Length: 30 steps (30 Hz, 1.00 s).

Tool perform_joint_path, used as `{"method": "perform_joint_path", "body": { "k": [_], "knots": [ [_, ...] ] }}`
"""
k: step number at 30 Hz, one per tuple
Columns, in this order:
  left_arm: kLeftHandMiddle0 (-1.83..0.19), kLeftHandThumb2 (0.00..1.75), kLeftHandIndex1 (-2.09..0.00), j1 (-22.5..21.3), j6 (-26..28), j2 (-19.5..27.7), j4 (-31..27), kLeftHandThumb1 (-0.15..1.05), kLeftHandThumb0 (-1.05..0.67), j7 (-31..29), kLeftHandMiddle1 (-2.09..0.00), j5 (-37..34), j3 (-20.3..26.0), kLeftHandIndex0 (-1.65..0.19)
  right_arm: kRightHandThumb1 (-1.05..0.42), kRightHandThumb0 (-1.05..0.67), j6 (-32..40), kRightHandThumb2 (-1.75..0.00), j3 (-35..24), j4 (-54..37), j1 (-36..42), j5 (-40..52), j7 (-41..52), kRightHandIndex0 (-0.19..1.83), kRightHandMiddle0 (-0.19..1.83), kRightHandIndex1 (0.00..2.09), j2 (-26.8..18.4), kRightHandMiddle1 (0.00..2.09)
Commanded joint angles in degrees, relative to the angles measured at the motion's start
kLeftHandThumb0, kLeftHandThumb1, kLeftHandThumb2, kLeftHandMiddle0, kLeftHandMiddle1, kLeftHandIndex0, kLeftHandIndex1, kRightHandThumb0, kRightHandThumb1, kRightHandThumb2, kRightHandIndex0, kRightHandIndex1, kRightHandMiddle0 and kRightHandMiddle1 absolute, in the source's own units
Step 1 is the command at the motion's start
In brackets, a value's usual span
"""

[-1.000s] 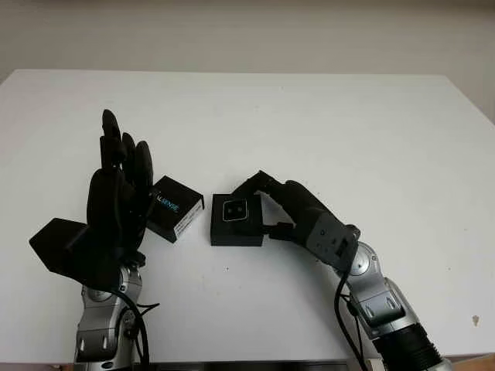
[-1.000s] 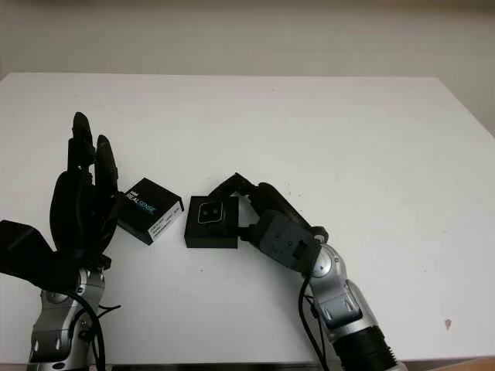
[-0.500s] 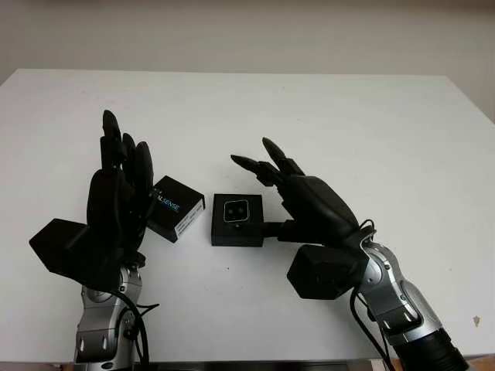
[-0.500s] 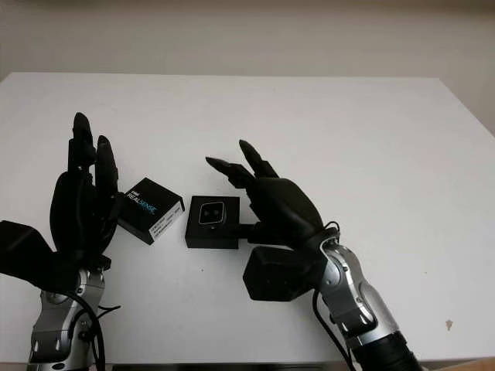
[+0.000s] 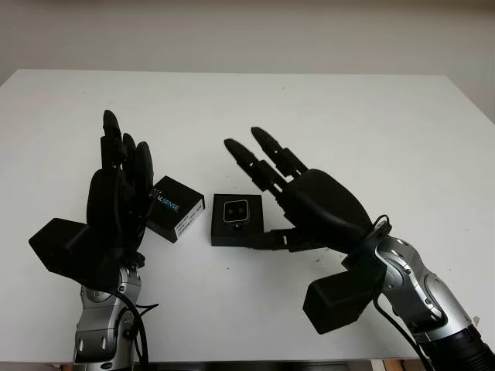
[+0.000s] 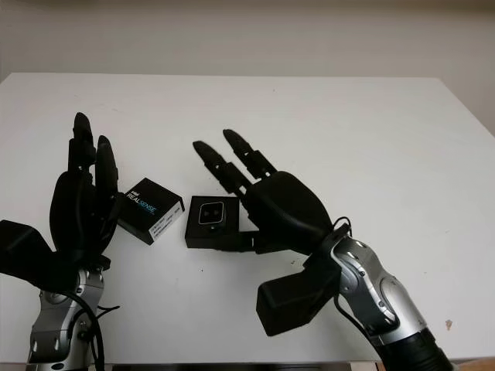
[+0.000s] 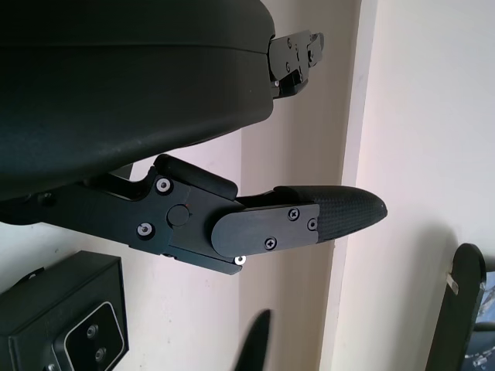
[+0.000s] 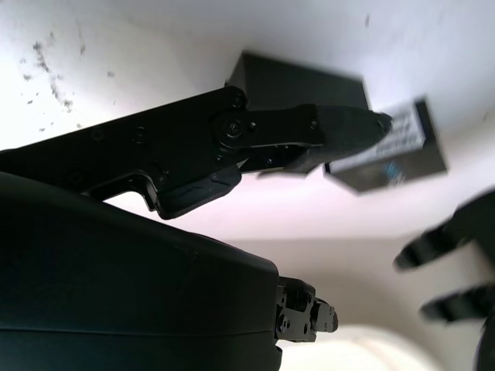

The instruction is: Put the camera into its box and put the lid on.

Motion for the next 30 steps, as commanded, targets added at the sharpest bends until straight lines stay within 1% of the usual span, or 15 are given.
{"method": "perform_joint_path", "body": {
  "k": [1, 9, 15, 19, 23, 26, 30],
  "knots": [
    [0.19, 0.50, 0.00, -0.08, 0.24, 0.48, -1.17, 1.05, -0.69, -0.02, 0.00, -0.05, -0.04, 0.19, -1.05, -0.86, -0.62, -0.49, 0.67, 0.13, -1.31, -1.31, 1.21, -0.15, -0.09, 0.06, -1.17, 0.08],
    [0.19, 0.50, 0.00, -0.32, 0.72, 0.45, -1.53, 1.05, -0.70, 0.03, 0.00, -0.40, 0.10, 0.19, -1.05, -0.89, 1.11, -0.54, 1.41, 0.42, -1.38, -4.36, 5.14, -0.17, -0.08, 0.05, -1.59, 0.07],
    [0.19, 0.50, 0.00, -0.05, 0.56, 0.59, -1.67, 1.05, -0.69, -0.21, 0.00, -0.72, 0.34, 0.19, -1.05, -0.88, 2.11, -0.51, 2.25, 1.33, -0.96, -5.71, 7.01, -0.12, -0.05, 0.07, -1.84, 0.07],
    [0.19, 0.50, 0.00, 0.15, 0.45, 0.53, -1.80, 1.05, -0.70, -0.15, 0.00, -0.69, 0.48, 0.19, -1.05, -0.88, 2.27, -0.52, 2.80, 0.98, -0.58, -4.58, 9.59, -0.11, -0.04, 0.07, -2.03, 0.08],
    [0.19, 0.50, 0.00, 0.71, 0.11, 0.57, -2.06, 1.05, -0.69, -0.34, 0.00, -0.67, 0.59, 0.19, -1.05, -0.88, 3.95, -0.47, 3.10, -0.43, 1.01, -2.80, 13.29, -0.11, -0.04, 0.06, -1.81, 0.06],
    [0.19, 0.50, 0.00, 1.20, 0.35, 0.74, -2.53, 1.05, -0.69, -0.52, 0.00, -0.70, 0.72, 0.19, -1.05, -0.88, 4.99, -0.45, 3.42, -1.07, 2.12, -3.87, 13.69, -0.12, -0.05, 0.06, -1.96, 0.06],
    [0.19, 0.50, 0.00, 1.60, 0.70, 0.77, -3.20, 1.05, -0.70, -0.45, 0.00, -0.58, 0.77, 0.19, -1.05, -0.89, 6.48, -0.46, 4.15, -1.67, 2.75, -5.88, 14.68, -0.14, -0.06, 0.05, -2.41, 0.05]
  ]
}}
